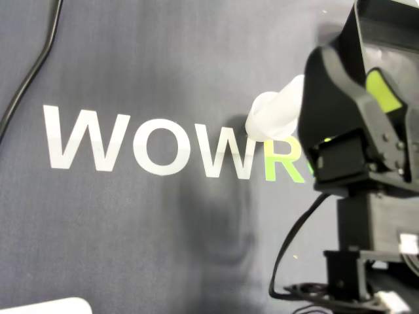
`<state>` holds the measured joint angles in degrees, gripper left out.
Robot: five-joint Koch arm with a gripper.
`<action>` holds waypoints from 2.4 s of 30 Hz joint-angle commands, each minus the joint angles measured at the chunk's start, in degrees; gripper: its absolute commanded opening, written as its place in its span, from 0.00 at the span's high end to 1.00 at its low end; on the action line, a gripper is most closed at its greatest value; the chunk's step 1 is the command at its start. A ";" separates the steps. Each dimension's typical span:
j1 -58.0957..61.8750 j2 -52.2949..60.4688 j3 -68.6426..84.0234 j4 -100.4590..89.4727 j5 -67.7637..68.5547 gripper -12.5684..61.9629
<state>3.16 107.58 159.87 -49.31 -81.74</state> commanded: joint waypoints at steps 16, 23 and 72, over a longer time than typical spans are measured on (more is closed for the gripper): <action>-1.41 -20.30 -7.29 -21.62 -4.83 0.40; -1.14 -24.17 -7.47 -23.99 -4.83 0.40; -2.46 -30.23 -5.54 -23.64 -7.73 0.66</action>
<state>0.97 77.08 155.39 -68.82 -89.47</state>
